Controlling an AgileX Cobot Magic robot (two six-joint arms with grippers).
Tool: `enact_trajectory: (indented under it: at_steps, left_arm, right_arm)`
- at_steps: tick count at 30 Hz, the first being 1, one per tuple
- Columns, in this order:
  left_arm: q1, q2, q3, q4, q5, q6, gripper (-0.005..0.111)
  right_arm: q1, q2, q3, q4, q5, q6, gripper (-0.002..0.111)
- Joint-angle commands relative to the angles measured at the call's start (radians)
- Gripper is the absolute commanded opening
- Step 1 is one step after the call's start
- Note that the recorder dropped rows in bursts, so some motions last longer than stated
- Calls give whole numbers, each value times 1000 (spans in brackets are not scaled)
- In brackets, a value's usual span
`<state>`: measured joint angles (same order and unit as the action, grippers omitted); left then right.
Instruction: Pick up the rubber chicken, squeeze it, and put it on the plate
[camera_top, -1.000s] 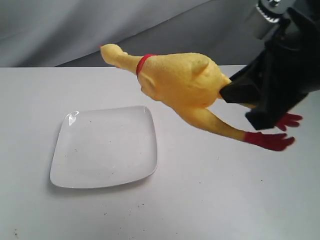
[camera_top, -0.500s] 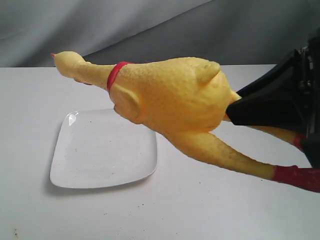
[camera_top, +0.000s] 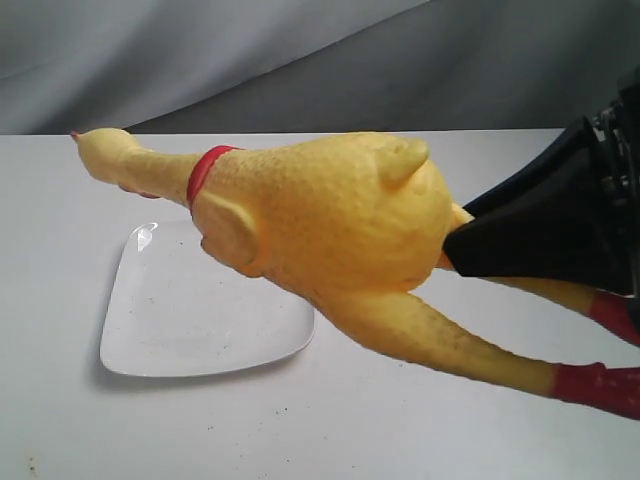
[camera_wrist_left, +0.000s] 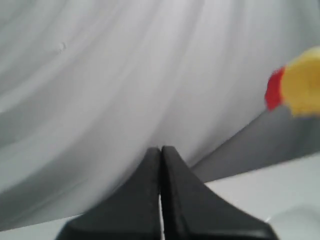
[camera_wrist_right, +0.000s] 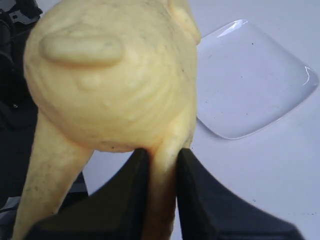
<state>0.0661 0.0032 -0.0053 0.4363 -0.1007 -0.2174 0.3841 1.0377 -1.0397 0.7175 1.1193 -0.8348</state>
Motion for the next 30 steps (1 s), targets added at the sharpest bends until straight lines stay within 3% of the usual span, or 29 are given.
enact_trajectory:
  at_steps: [1, 10, 14, 19, 22, 27, 30]
  left_arm:
    - [5, -3, 5, -133, -226, -509, 1]
    - [5, -3, 5, -126, -609, -584, 1]
    - [5, -3, 5, -34, -571, -678, 1]
    - [5, -3, 5, 219, -517, -822, 4]
    - [5, -3, 5, 356, -525, -920, 25]
    - [5, -3, 5, 520, -517, -941, 106]
    - [5, -3, -33, 695, -531, -1004, 103]
  right_arm:
    - [4, -9, -4, 46, -5, -6, 0]
    - [4, -9, -4, 59, -4, -3, 0]
    - [4, -9, -4, 59, -4, -3, 0]
    - [4, -9, -4, 42, -7, -3, 0]
    - [4, -9, -4, 40, -9, -3, 0]
    - [4, -7, -4, 53, -9, 15, 0]
    - [4, 16, -4, 68, -9, 71, 0]
